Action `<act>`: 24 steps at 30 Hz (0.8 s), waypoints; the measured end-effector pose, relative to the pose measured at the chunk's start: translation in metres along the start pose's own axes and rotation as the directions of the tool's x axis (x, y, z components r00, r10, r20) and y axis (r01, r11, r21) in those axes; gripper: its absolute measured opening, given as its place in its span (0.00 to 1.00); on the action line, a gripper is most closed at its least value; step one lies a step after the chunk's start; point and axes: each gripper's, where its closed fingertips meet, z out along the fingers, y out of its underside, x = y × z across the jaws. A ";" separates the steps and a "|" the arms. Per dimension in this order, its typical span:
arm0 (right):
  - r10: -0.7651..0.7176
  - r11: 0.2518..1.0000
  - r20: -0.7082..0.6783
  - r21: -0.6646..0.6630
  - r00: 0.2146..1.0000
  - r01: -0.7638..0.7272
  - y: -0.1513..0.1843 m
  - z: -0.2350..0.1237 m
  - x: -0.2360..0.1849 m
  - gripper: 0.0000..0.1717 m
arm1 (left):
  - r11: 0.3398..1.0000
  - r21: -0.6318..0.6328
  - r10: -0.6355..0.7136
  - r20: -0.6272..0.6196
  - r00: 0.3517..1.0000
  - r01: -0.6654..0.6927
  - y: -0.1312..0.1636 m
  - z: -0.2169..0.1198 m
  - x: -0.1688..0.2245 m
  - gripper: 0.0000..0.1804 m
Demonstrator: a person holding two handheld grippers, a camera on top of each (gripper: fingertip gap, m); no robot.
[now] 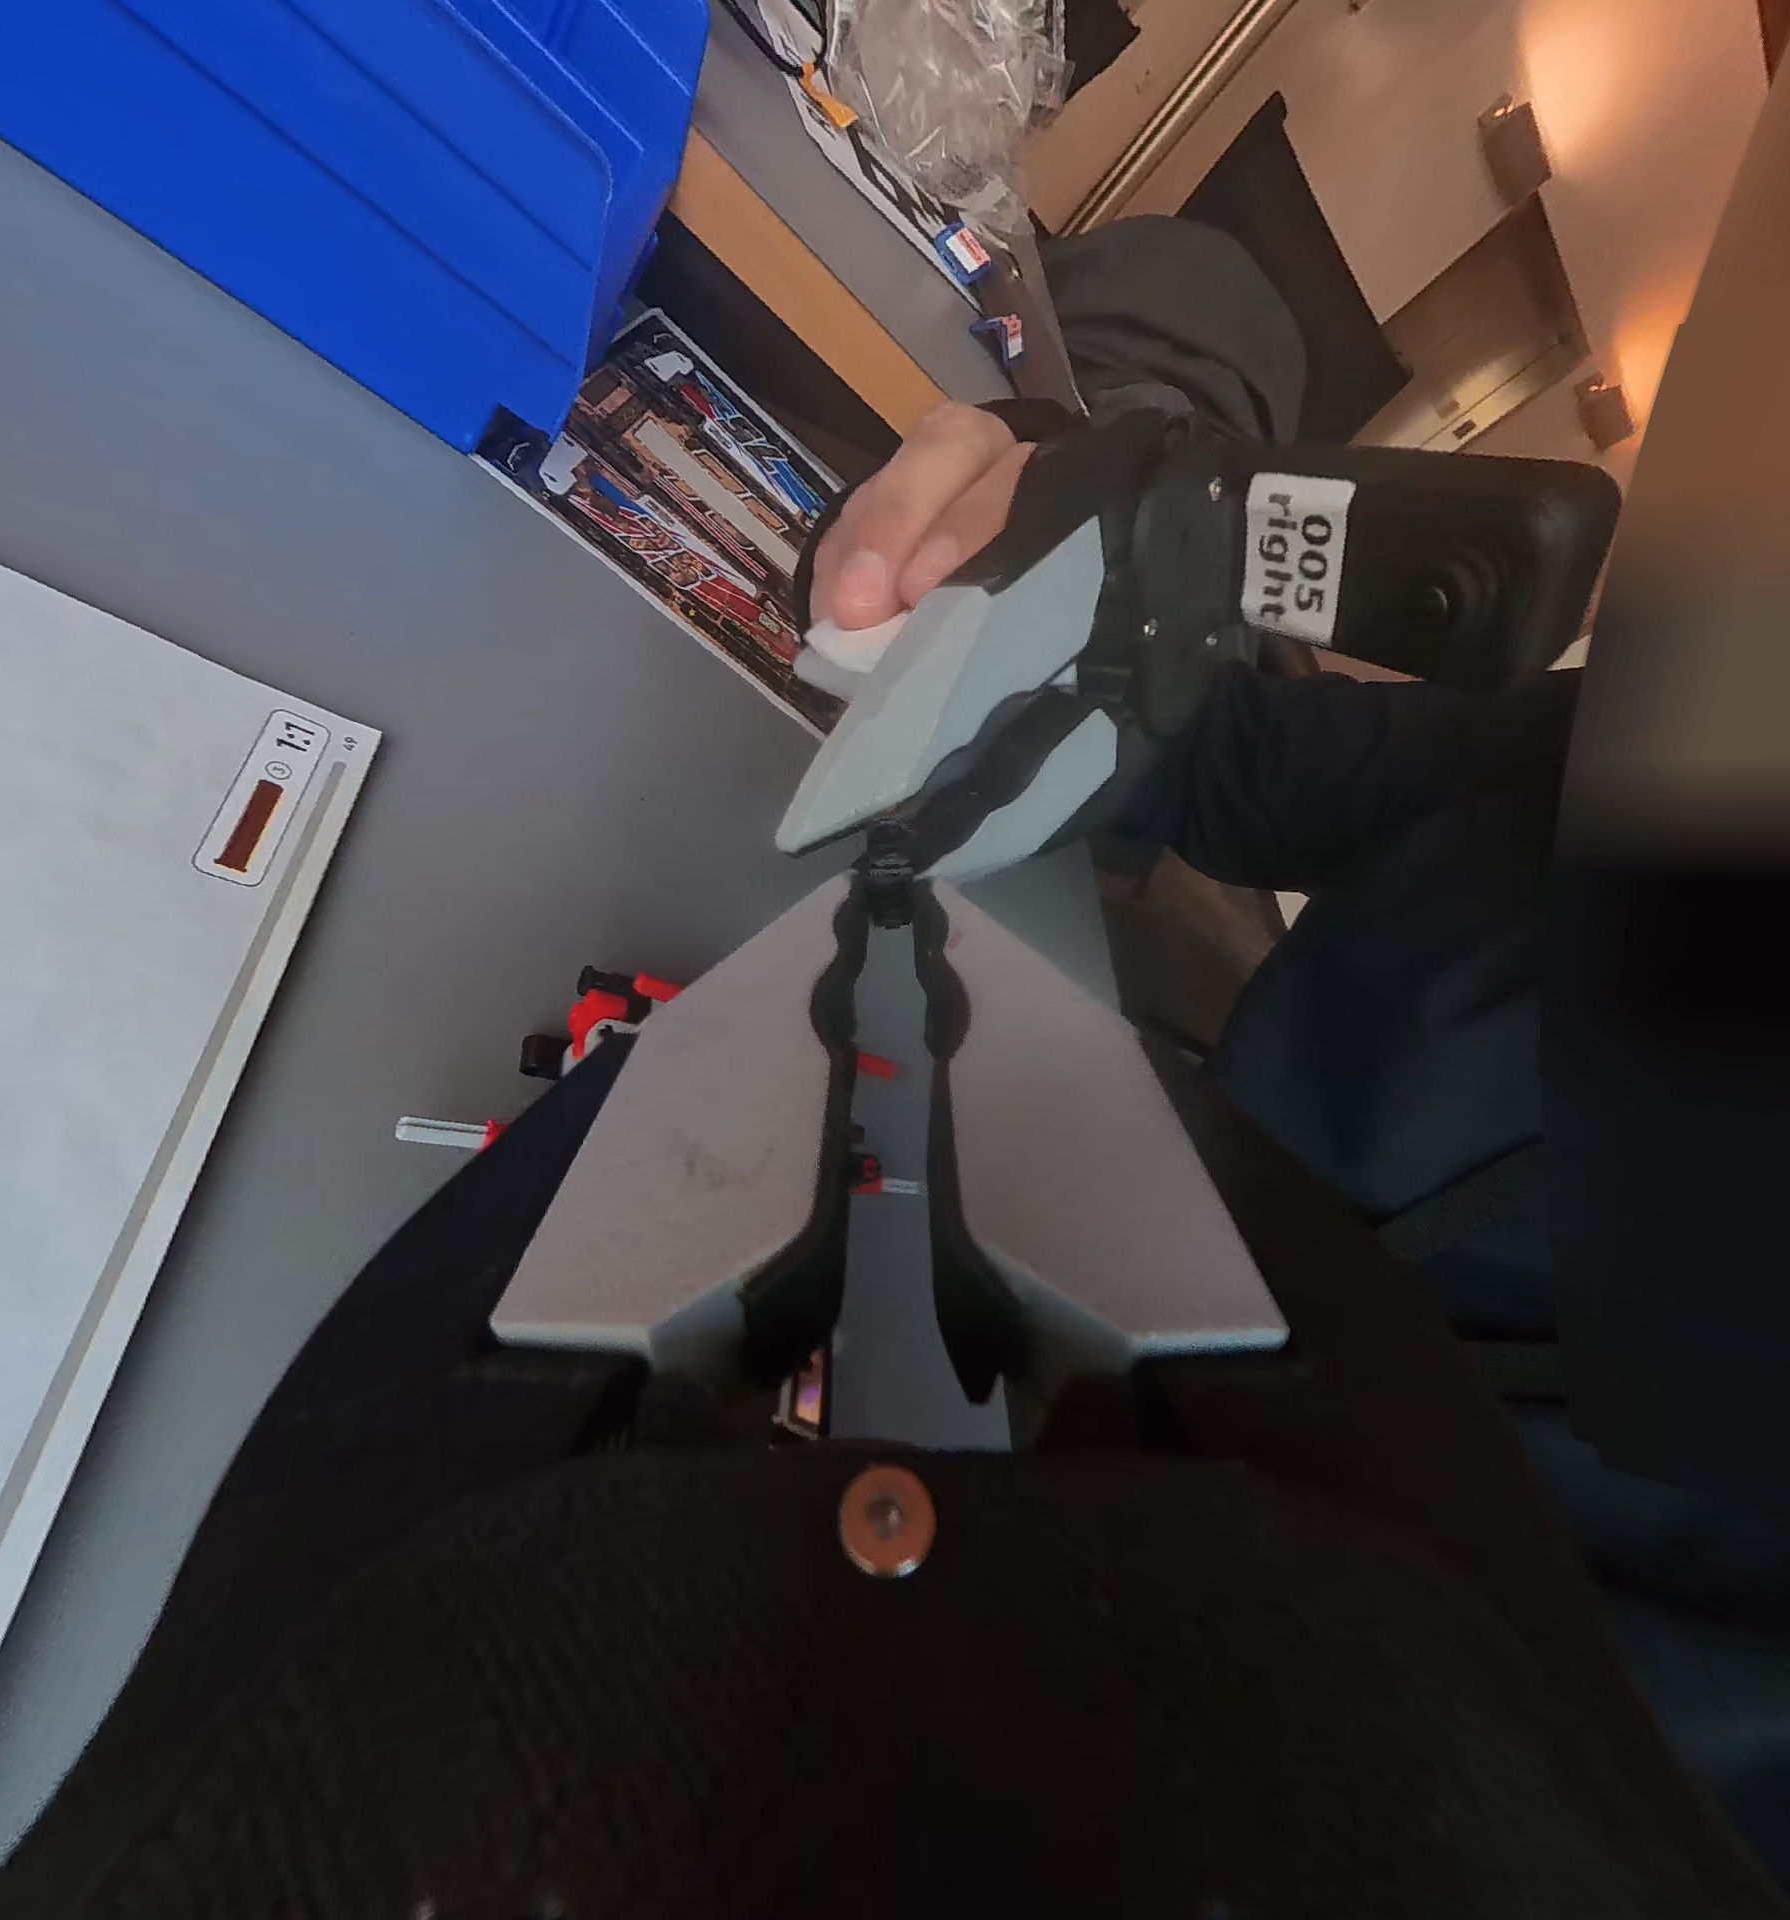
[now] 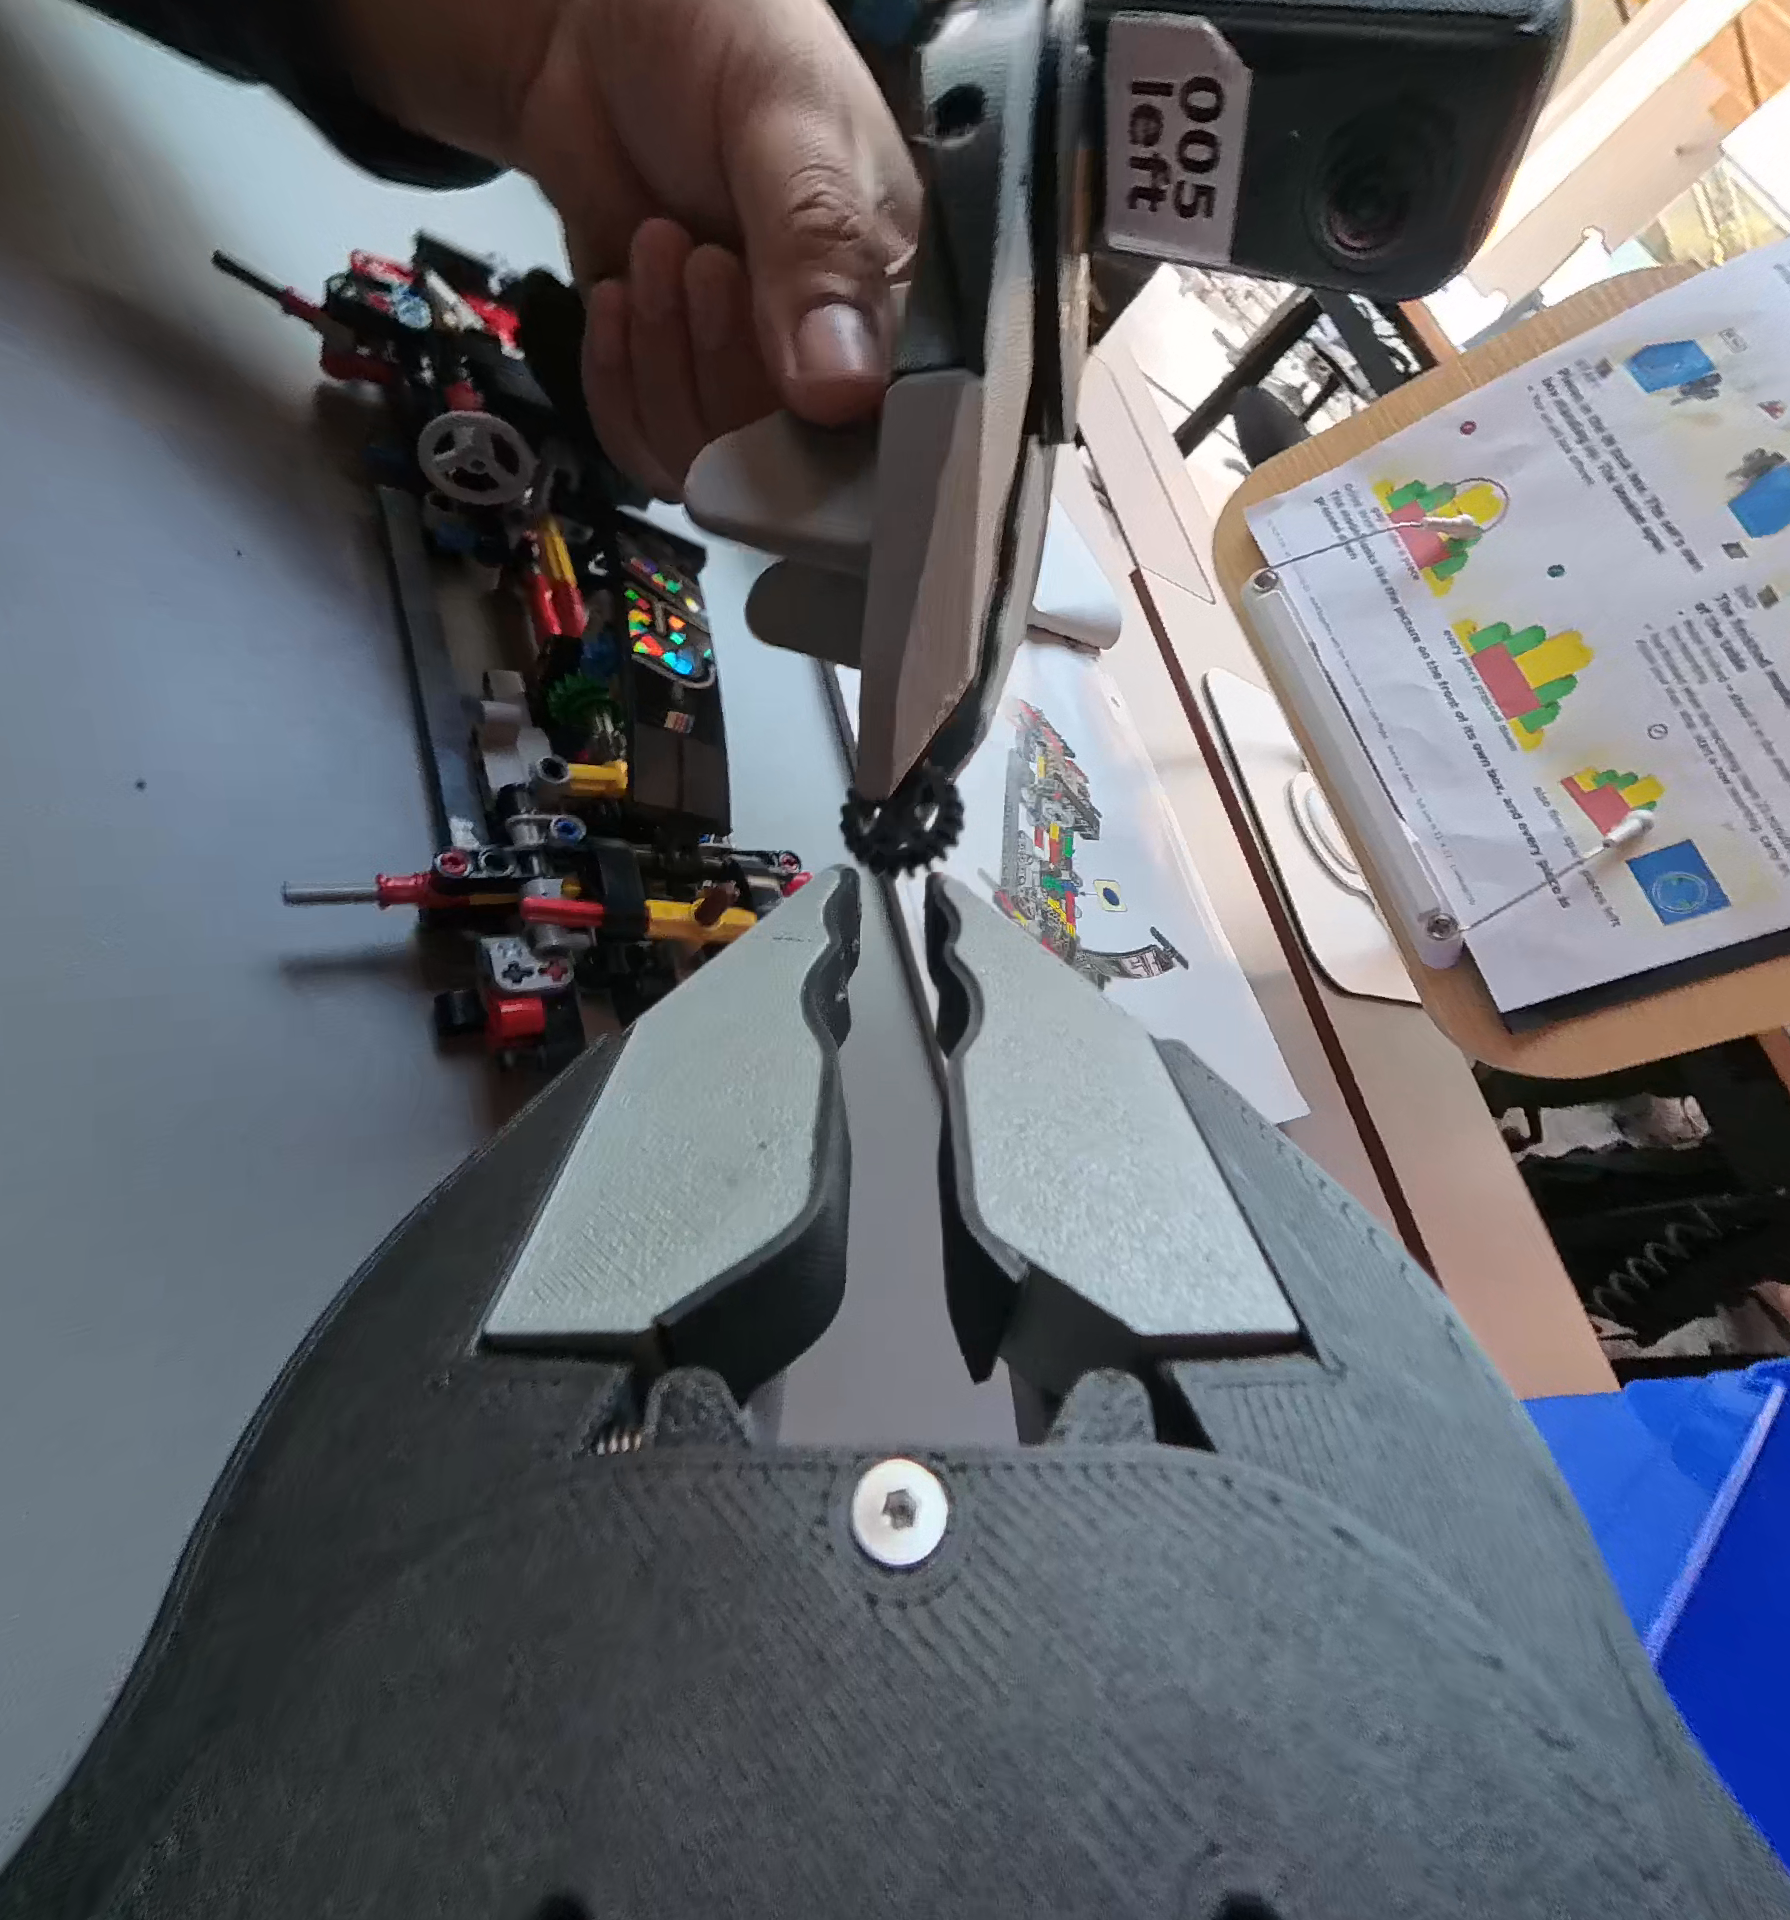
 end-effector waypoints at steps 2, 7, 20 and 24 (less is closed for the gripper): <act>-0.049 0.999 0.018 0.008 0.999 0.049 -0.001 -0.003 -0.002 0.10 | 0.999 -0.005 -0.032 -0.038 0.999 0.032 0.001 0.000 0.004 0.03; -0.076 0.992 0.079 0.109 0.994 0.067 -0.019 -0.014 -0.012 0.17 | 0.996 -0.076 -0.065 -0.124 0.990 0.056 0.013 0.006 0.017 0.03; -0.128 0.977 0.094 0.181 0.987 0.109 -0.037 -0.025 -0.020 0.11 | 0.989 -0.069 -0.149 -0.299 0.943 0.134 0.010 0.006 0.039 0.03; -0.055 0.986 0.072 0.161 0.996 0.042 -0.033 -0.020 -0.011 0.11 | 0.993 -0.028 -0.122 -0.261 0.958 0.119 0.003 0.003 0.031 0.03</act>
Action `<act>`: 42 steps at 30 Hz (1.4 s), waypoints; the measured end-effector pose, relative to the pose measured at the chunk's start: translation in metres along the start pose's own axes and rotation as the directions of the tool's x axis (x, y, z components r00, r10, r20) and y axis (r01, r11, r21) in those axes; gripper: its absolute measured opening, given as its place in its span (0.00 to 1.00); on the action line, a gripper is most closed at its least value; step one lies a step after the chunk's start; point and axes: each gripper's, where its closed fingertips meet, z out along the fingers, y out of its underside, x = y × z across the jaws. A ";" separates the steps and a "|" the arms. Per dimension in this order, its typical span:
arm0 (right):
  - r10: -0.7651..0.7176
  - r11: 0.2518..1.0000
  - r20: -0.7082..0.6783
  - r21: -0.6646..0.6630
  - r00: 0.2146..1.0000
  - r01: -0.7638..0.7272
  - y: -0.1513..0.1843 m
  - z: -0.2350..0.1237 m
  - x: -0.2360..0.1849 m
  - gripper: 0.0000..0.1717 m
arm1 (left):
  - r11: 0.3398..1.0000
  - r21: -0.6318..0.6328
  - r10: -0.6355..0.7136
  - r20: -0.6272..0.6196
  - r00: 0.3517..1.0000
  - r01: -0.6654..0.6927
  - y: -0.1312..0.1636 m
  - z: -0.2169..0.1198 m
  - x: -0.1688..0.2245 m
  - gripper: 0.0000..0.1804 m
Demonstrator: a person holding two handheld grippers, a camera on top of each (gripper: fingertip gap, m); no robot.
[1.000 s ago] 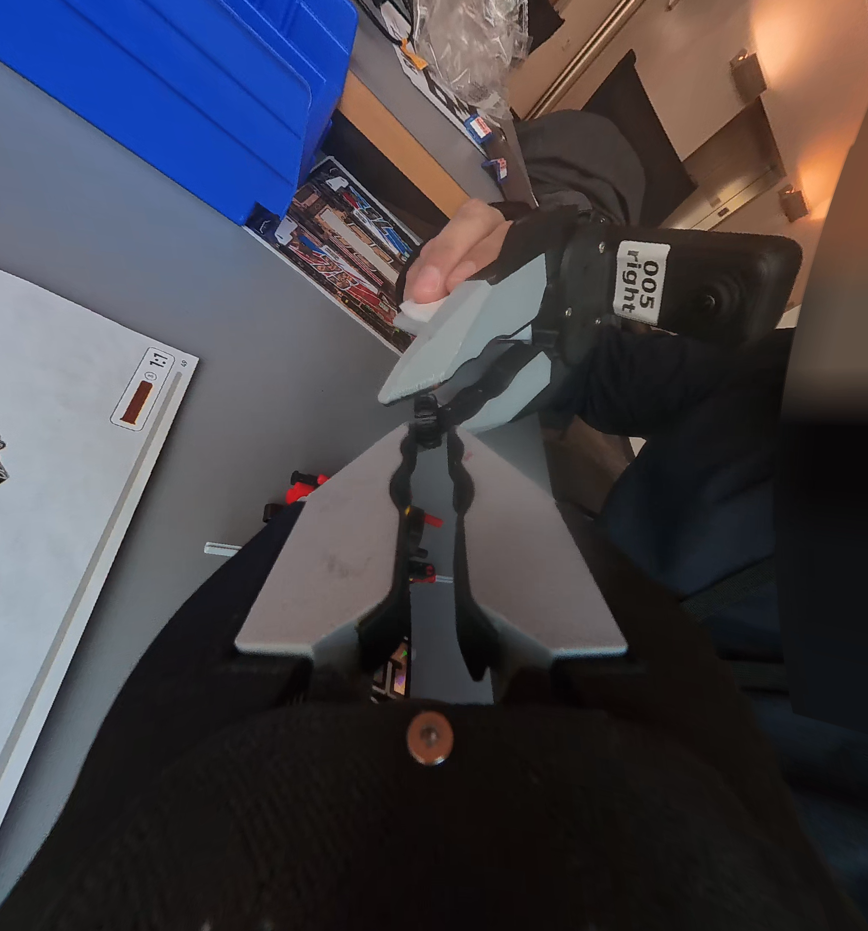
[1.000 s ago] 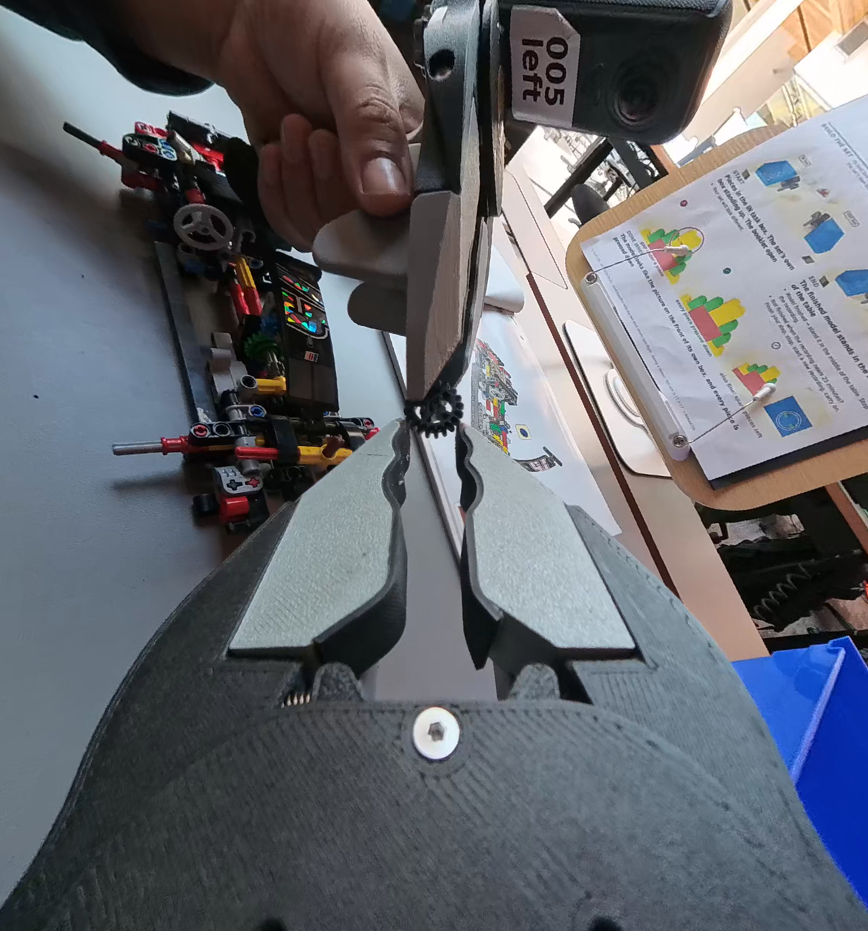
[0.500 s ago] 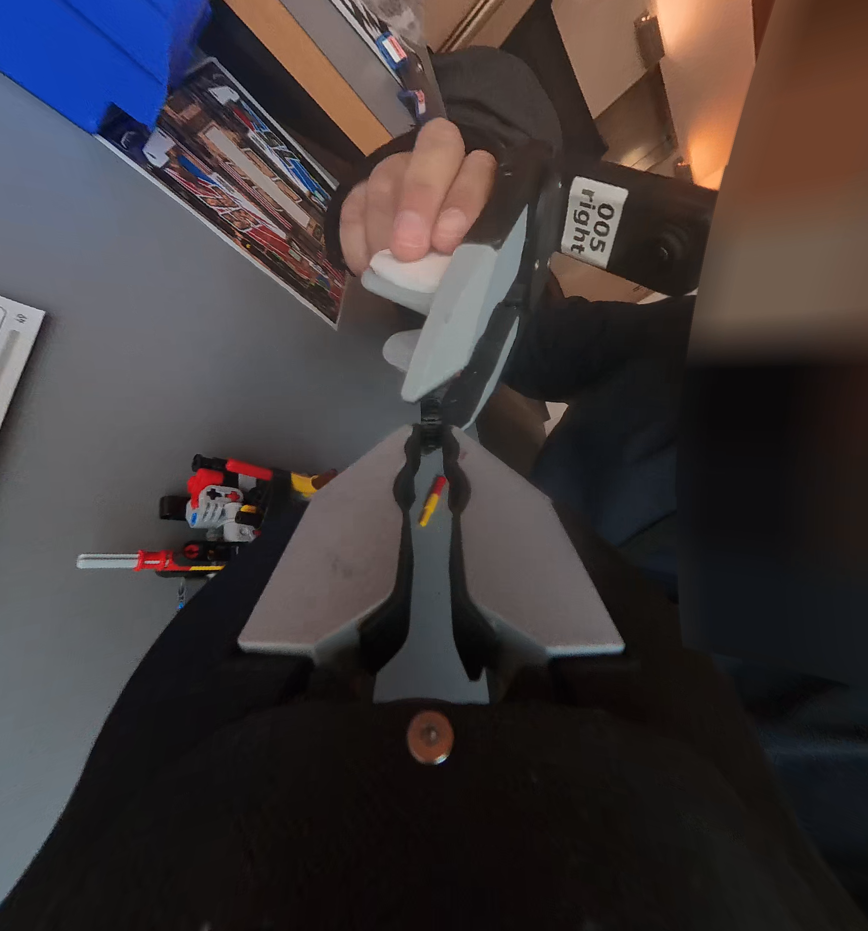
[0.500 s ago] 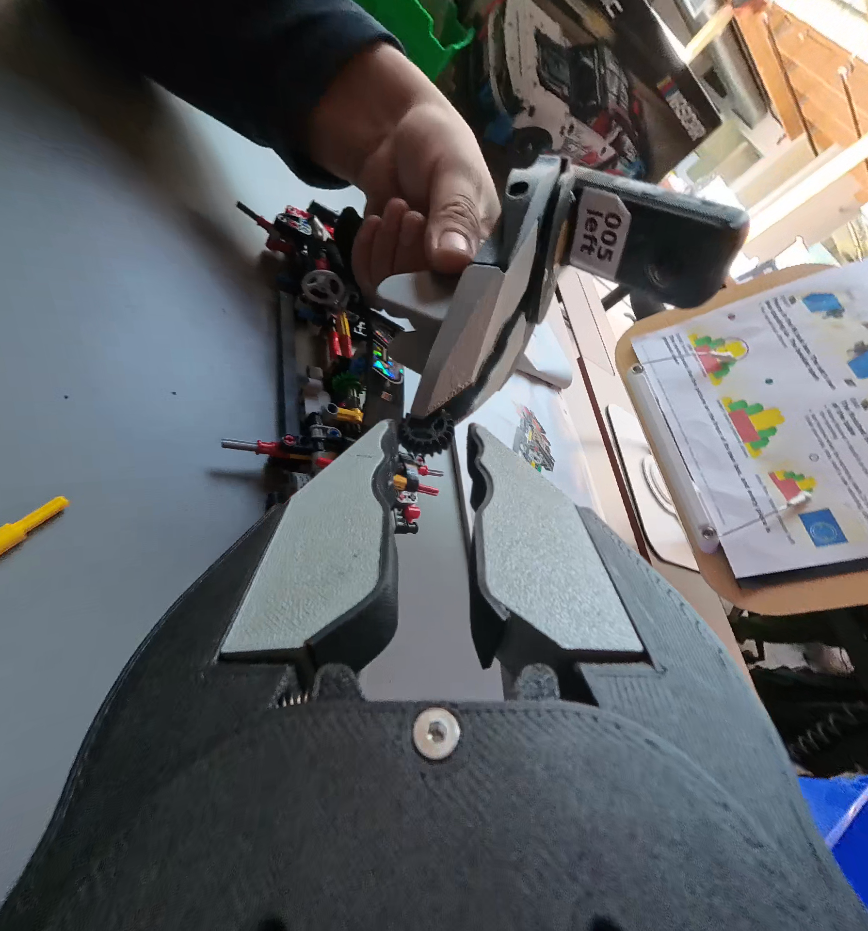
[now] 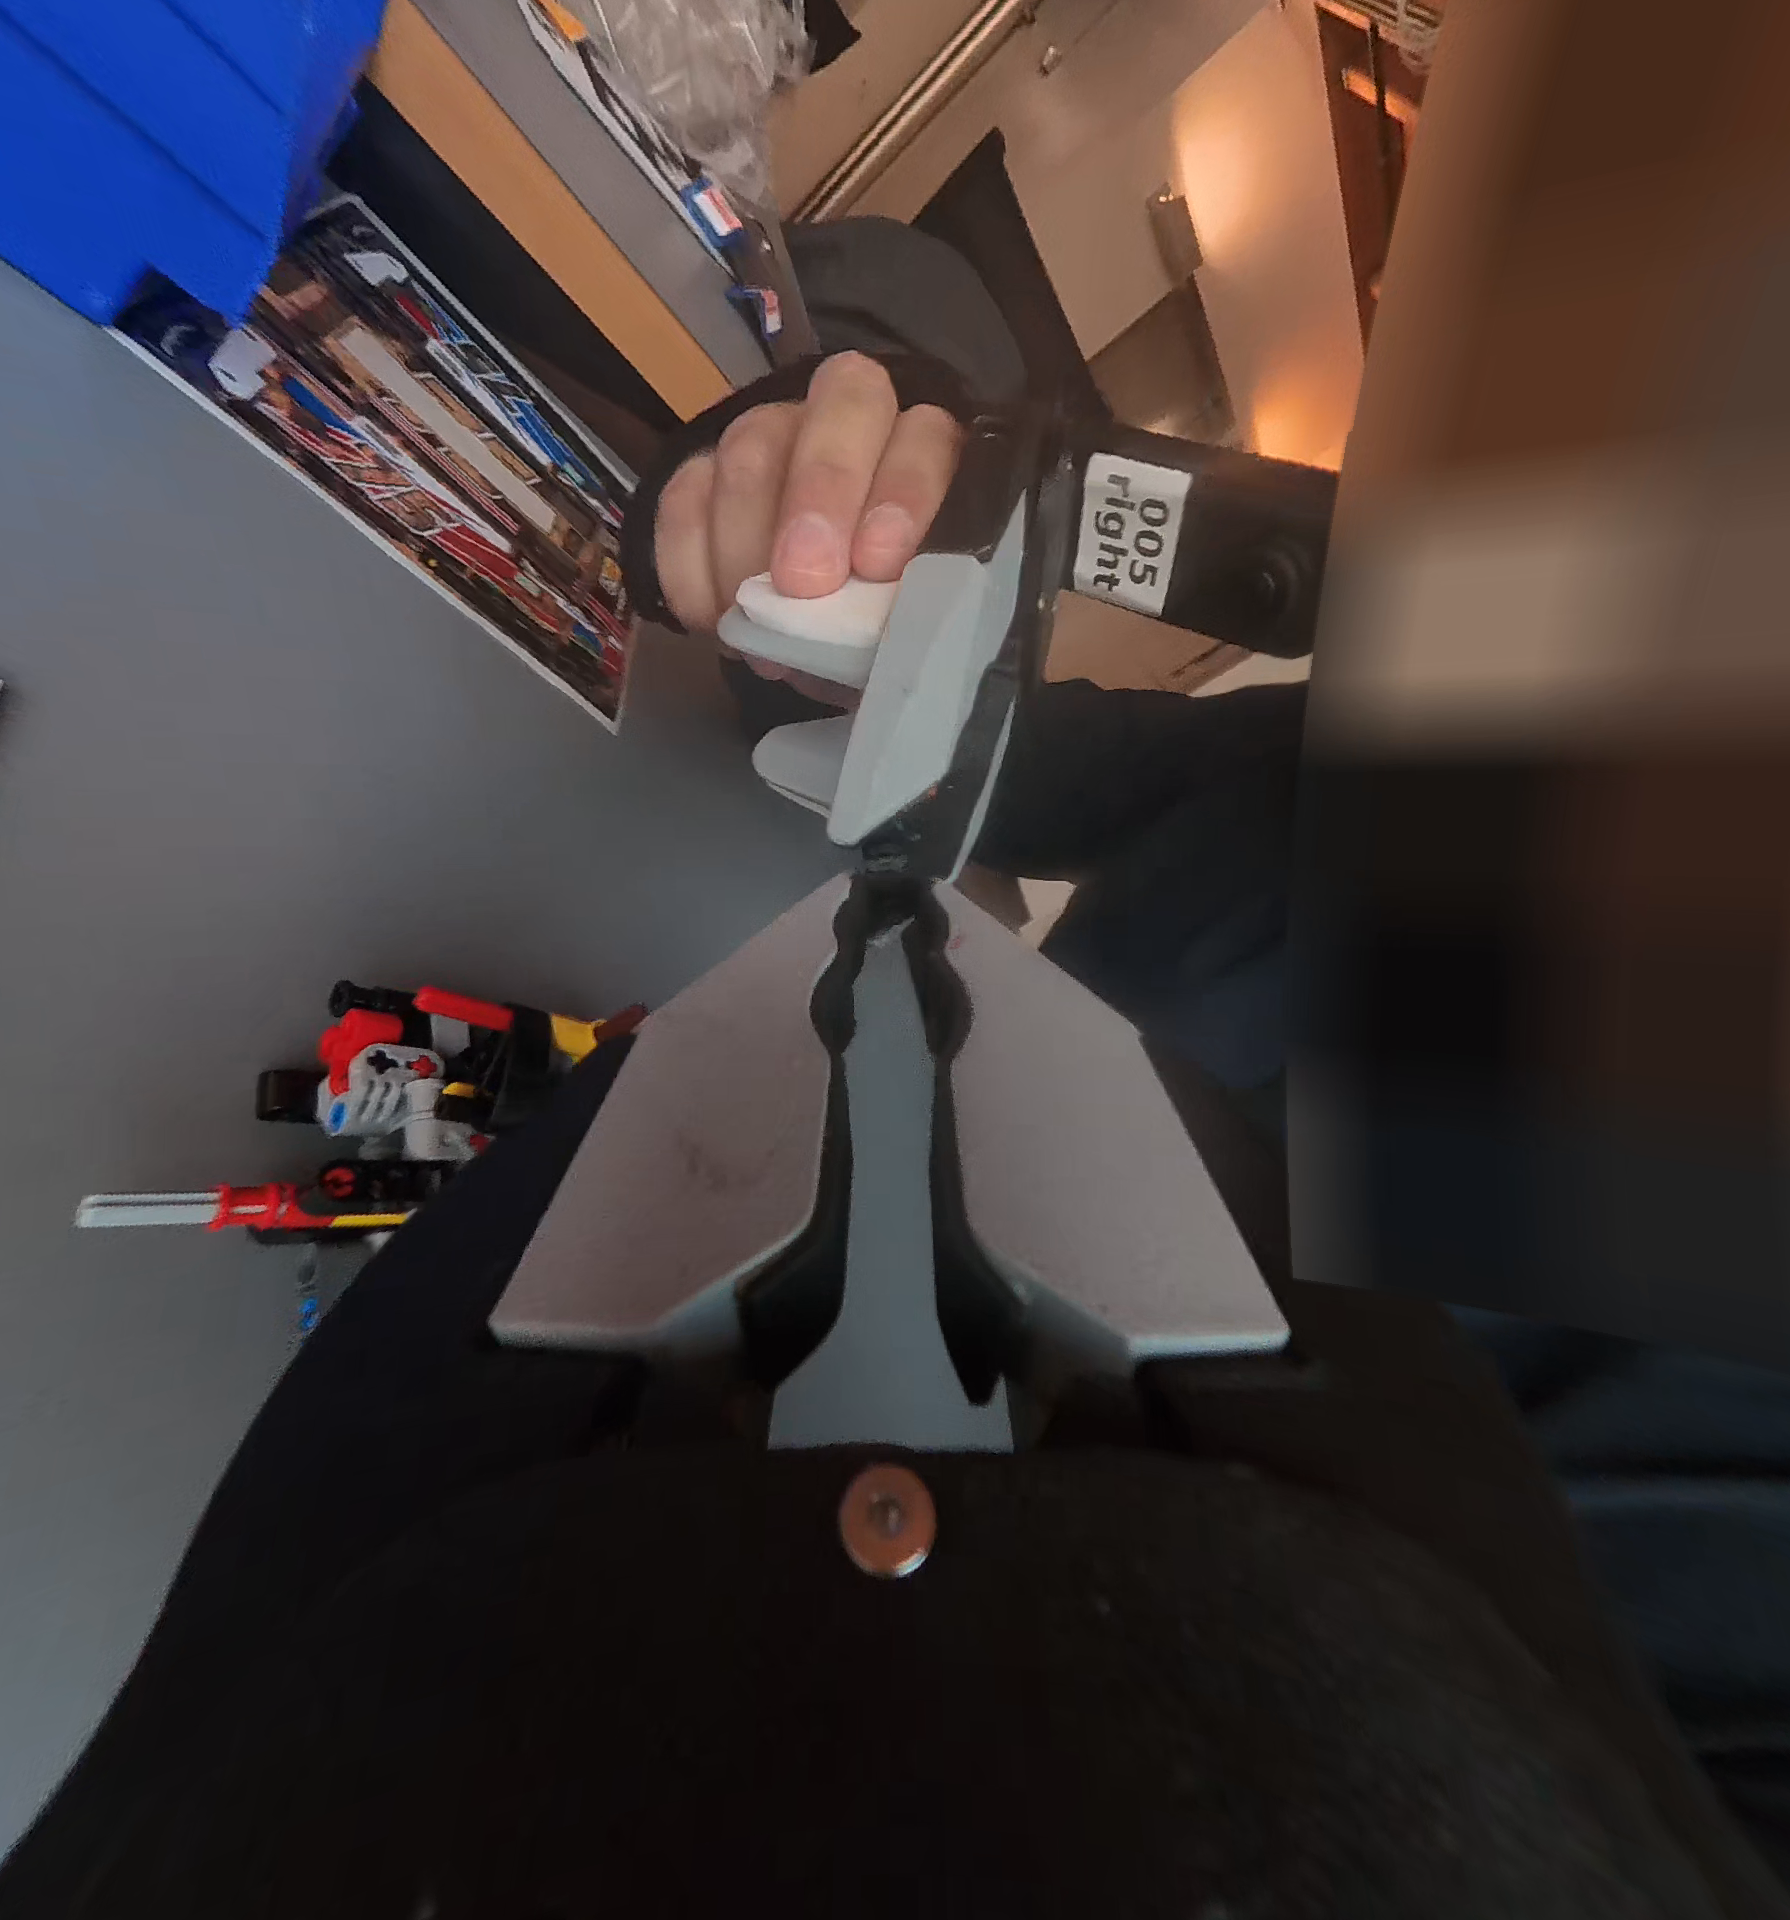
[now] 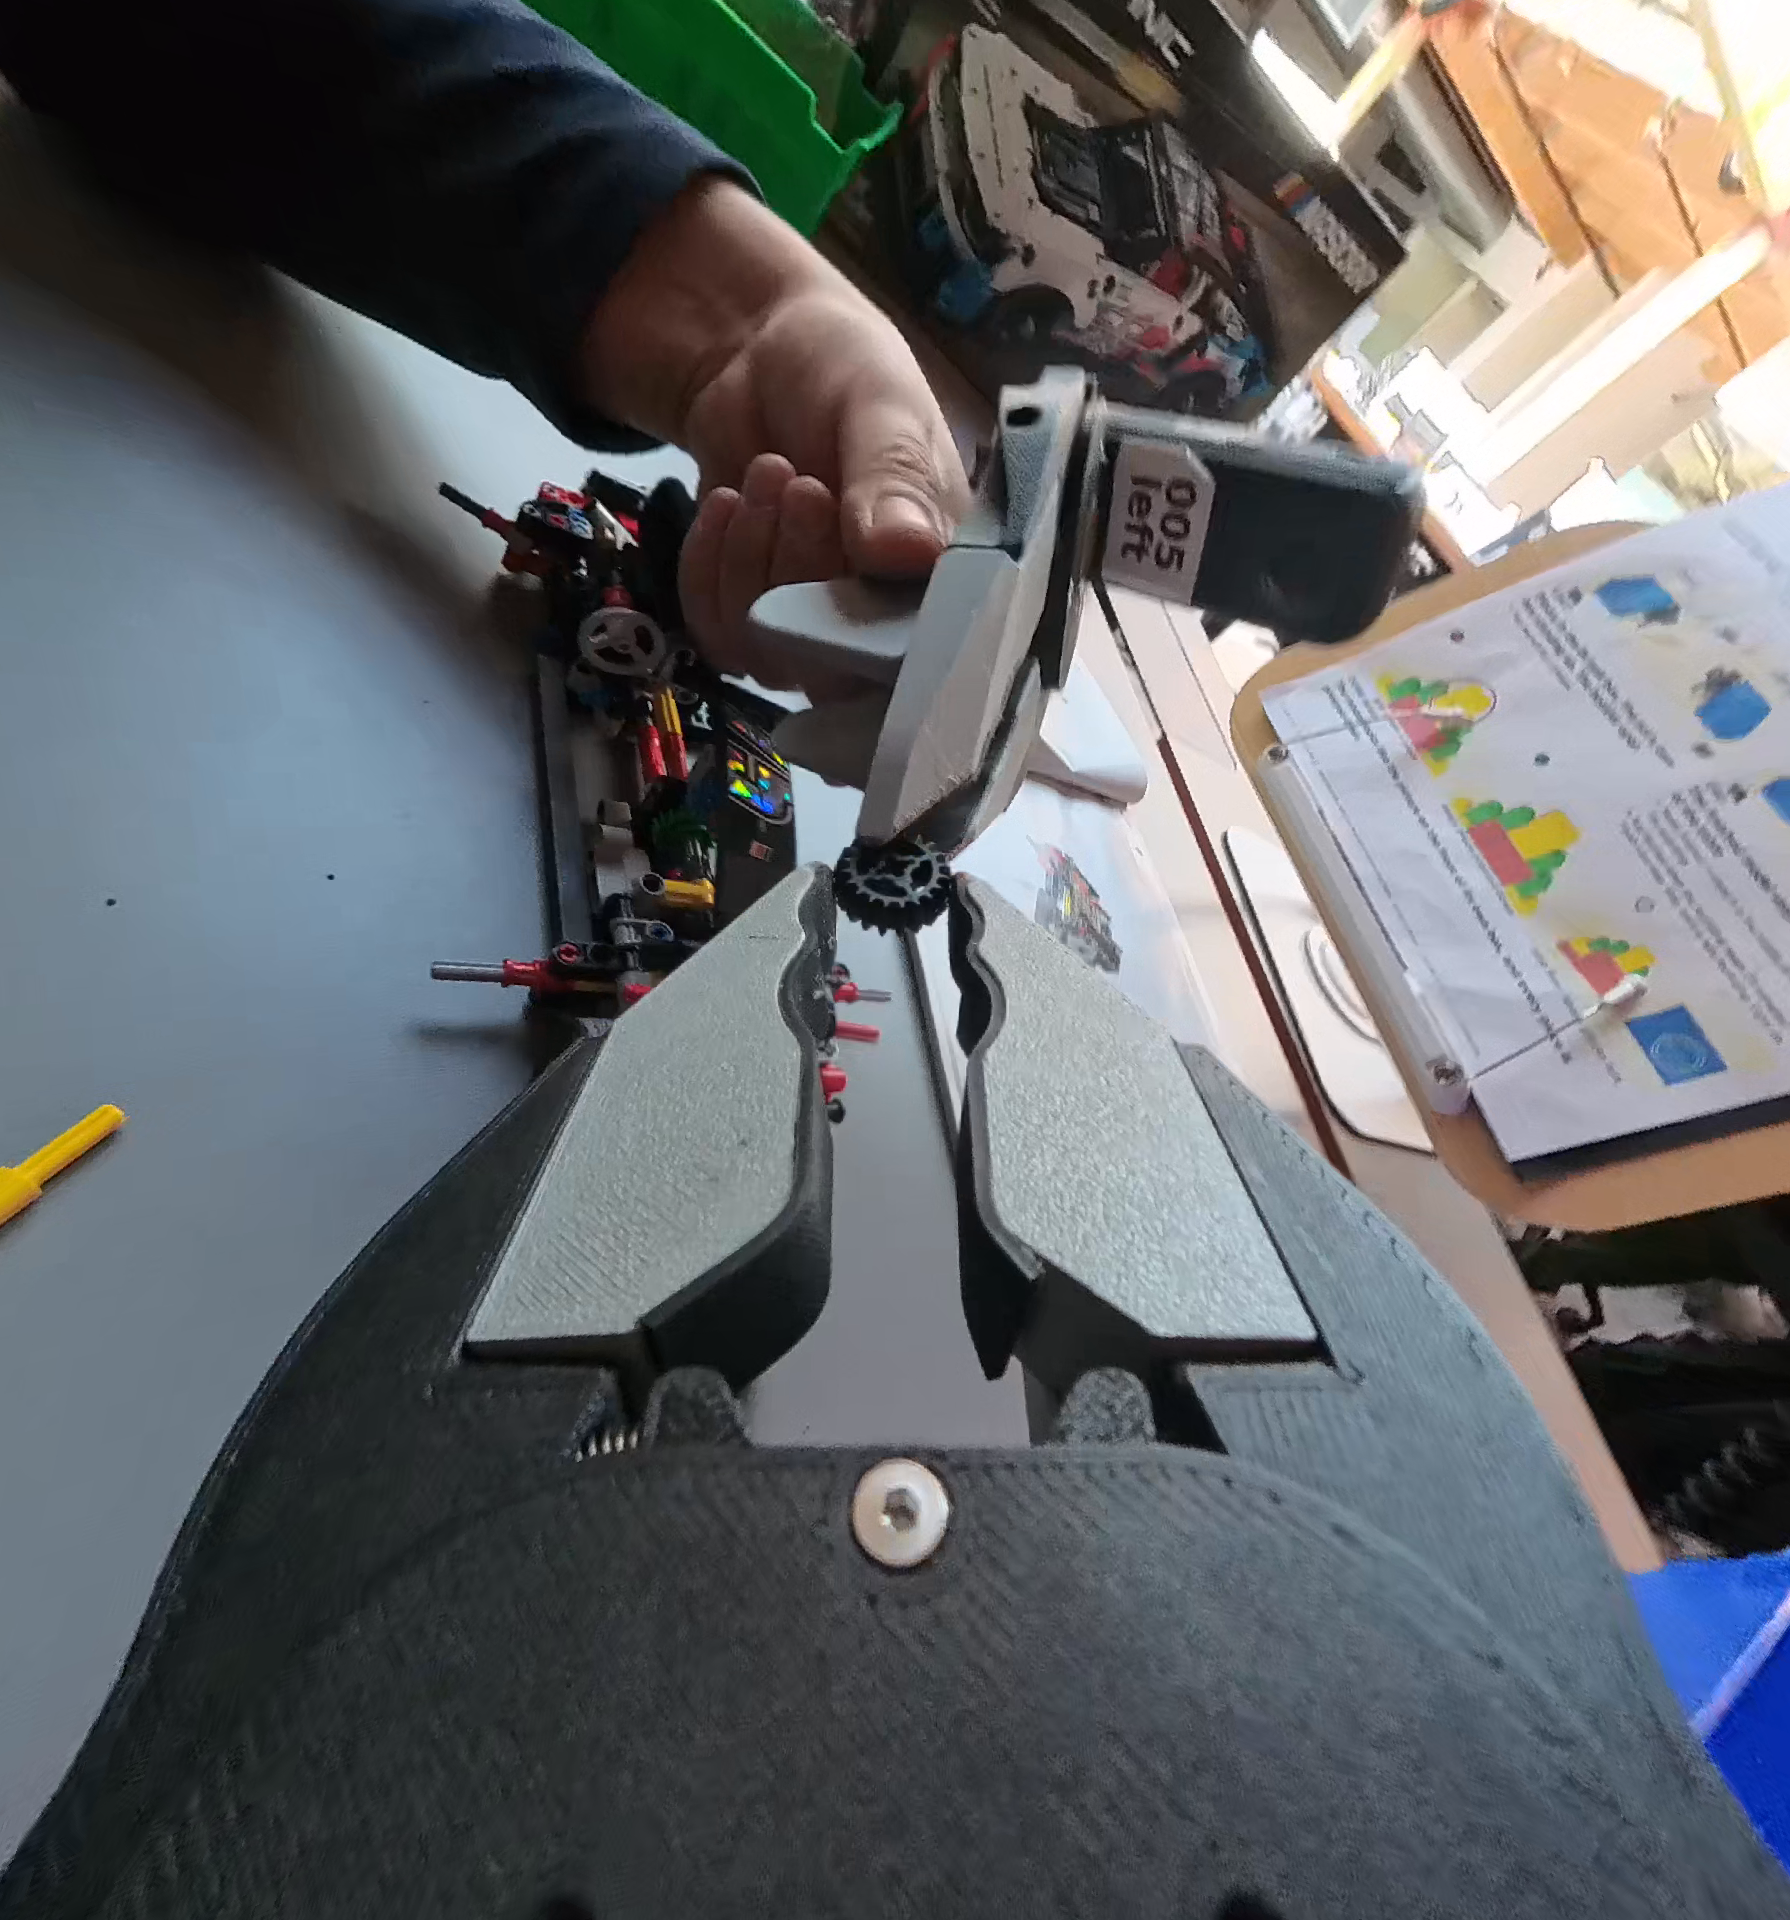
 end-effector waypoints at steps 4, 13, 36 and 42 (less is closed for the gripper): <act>0.111 0.989 -0.064 -0.090 0.992 -0.117 0.027 0.002 0.020 0.11 | 0.986 -0.087 0.161 0.230 0.960 -0.145 0.002 -0.012 -0.025 0.14; 0.411 0.907 -0.075 -0.065 0.909 -0.415 0.053 -0.002 0.044 0.11 | 0.811 -0.478 0.545 0.403 0.736 -0.339 0.034 -0.010 -0.045 0.10; 0.505 0.857 0.041 -0.139 0.862 -0.496 0.051 0.015 0.015 0.11 | 0.890 -0.362 0.454 0.633 0.627 -0.278 0.026 -0.011 -0.063 0.01; 0.543 0.831 0.035 -0.169 0.839 -0.530 0.059 0.018 0.012 0.11 | 0.912 -0.310 0.409 0.734 0.542 -0.267 0.026 -0.015 -0.064 0.01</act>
